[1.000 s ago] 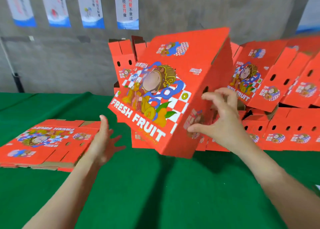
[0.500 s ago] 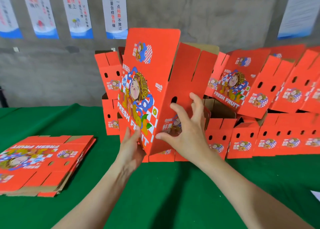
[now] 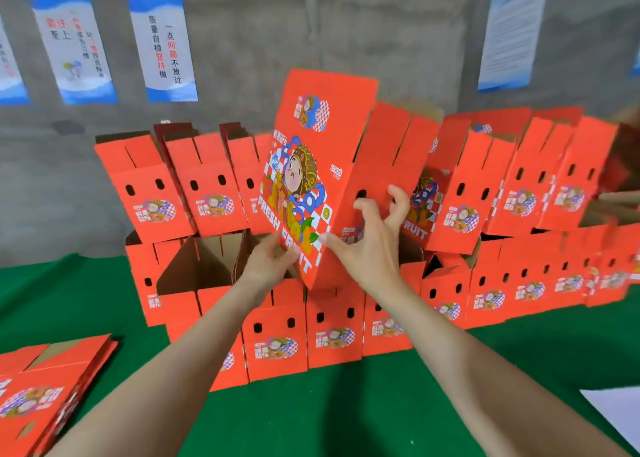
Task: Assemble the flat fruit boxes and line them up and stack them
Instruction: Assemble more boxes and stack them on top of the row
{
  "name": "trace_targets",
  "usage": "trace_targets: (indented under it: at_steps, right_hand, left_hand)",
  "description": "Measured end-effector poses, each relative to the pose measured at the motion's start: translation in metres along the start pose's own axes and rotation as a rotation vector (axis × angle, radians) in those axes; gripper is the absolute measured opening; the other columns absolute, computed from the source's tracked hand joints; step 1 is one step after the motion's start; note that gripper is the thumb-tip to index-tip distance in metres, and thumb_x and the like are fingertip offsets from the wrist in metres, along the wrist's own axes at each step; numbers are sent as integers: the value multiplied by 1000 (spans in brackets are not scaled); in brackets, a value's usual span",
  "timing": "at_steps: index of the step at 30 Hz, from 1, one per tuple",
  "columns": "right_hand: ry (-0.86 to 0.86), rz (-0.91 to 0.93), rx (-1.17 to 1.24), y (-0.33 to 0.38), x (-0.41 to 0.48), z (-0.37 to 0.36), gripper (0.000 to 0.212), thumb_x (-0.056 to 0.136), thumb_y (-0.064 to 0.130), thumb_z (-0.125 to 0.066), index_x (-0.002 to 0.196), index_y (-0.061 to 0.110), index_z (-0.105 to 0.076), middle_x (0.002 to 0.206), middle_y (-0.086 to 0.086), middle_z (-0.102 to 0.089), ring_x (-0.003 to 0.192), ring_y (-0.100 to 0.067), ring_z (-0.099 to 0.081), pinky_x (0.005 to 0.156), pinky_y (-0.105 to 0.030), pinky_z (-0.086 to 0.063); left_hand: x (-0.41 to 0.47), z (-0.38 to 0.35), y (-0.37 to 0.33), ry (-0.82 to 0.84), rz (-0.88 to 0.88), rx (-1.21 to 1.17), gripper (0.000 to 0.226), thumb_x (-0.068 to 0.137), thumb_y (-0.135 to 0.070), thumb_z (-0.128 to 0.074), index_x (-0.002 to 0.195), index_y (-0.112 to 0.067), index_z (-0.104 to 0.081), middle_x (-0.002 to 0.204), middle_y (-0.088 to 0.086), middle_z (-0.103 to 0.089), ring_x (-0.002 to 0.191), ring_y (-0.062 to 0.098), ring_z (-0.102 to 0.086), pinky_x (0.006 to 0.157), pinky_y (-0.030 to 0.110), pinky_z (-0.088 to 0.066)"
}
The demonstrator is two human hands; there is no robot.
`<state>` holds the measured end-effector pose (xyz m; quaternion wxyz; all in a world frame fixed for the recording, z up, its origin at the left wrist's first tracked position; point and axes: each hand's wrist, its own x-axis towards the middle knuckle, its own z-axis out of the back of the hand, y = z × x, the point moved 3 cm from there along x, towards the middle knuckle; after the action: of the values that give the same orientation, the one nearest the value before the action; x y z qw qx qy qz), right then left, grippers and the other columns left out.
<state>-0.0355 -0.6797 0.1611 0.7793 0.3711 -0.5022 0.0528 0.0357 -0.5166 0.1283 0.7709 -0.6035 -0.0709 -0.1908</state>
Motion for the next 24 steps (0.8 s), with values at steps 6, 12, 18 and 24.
trace_targets:
  at_steps: [6, 12, 18, 24]
  right_hand:
    - [-59, -75, -206, -71, 32, 14, 57, 62, 20, -87, 110, 7, -60, 149, -22, -12, 138, -43, -21, 110, -46, -31]
    - [-59, -161, -298, -117, 63, 6, 61, 64, 24, -87, 115, 6, -59, 148, -23, -14, 139, -41, -17, 110, -49, -30]
    - [-22, -254, -438, -141, 76, -25, 67, 70, 33, -82, 125, 14, -50, 151, -17, -10, 140, -40, -16, 108, -51, -32]
    - [-53, -308, -477, -156, 61, -35, 76, 72, 24, -81, 136, 14, -41, 154, -18, -12, 142, -40, -16, 111, -55, -25]
  left_hand:
    - [39, -43, 23, 188, -88, 646, 56, 98, -24, -48, 148, -9, -28, 155, 12, -27, 144, 22, -23, 115, 33, -21]
    - [62, -42, 64, 257, 46, 838, 52, 101, -33, -38, 149, -15, -26, 159, 10, -15, 147, 22, -13, 114, 47, -23]
    - [86, -46, 82, 367, -28, 895, 44, 104, -24, -28, 145, -10, -37, 157, 7, -22, 146, 17, -17, 114, 23, -16]
    - [92, -59, 93, 397, -101, 873, 42, 103, -23, -36, 143, -15, -40, 157, 3, -24, 144, 17, -24, 111, 21, -20]
